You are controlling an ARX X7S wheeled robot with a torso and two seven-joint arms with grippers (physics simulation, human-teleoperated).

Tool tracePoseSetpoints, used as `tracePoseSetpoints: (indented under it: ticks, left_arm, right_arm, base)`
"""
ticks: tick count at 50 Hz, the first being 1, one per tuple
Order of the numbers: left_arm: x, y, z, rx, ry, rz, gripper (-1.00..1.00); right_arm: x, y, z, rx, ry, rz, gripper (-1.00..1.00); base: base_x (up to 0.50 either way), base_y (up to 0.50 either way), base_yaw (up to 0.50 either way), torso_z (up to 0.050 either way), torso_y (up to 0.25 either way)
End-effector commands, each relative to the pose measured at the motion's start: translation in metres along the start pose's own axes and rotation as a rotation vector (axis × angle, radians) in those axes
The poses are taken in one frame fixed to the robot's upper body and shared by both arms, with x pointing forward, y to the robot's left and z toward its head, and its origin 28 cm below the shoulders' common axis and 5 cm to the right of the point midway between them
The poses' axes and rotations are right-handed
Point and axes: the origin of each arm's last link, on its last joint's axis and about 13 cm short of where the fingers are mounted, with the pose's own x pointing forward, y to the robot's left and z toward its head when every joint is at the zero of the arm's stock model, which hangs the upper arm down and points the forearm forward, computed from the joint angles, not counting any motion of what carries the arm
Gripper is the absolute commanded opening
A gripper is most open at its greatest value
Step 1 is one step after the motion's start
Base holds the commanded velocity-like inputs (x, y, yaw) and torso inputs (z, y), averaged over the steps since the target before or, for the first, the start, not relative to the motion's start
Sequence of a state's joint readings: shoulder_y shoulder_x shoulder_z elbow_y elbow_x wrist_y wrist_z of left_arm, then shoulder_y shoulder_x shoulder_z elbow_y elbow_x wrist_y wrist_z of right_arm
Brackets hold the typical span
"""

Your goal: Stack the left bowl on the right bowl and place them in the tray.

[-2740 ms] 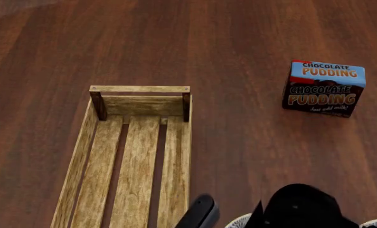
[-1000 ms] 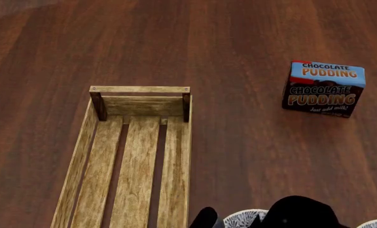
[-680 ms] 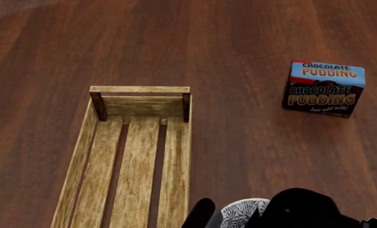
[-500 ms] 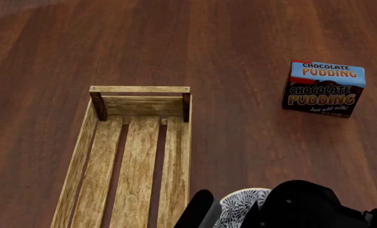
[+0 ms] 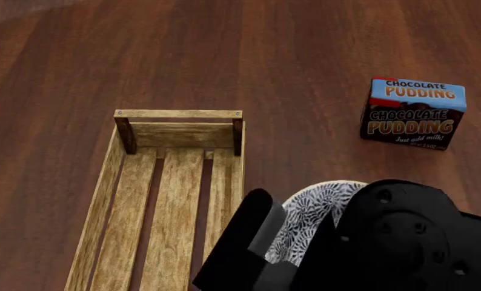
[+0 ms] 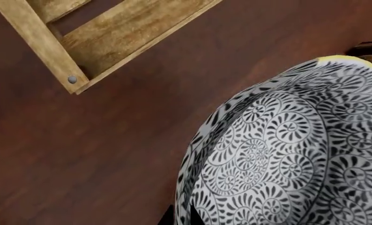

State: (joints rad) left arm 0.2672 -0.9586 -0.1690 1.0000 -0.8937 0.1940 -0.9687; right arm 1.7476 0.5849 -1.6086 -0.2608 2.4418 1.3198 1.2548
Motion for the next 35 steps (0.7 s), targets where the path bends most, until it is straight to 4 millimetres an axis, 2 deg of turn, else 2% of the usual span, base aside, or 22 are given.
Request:
tracePoseSetpoints:
  ticks: [1,13,29,35]
  left_arm:
    - [-0.001,0.0,0.001,-0.004,-0.004,-0.001,1.0]
    - [0.001,0.0,-0.001,-0.002,0.002,-0.001,1.0]
    - [0.002,-0.001,-0.004,0.007,0.012,-0.002,1.0]
    - [0.003,-0.002,-0.005,0.012,0.017,-0.002,1.0]
  right_arm:
    - [-0.03,-0.008,-0.004,0.003,0.002,-0.107,-1.0]
    - [-0.056,-0.014,-0.021,0.072,0.035,-0.188,-1.0]
    - [-0.06,-0.018,-0.066,0.246,0.18,-0.255,-1.0]
    - [-0.057,-0.018,-0.077,0.287,0.217,-0.271,-1.0]
  base:
    - [0.0,0.0,0.0,0.0,0.0]
    - [0.0,0.0,0.0,0.0,0.0]
    - [0.0,0.0,0.0,0.0,0.0]
    - [0.0,0.0,0.0,0.0,0.0]
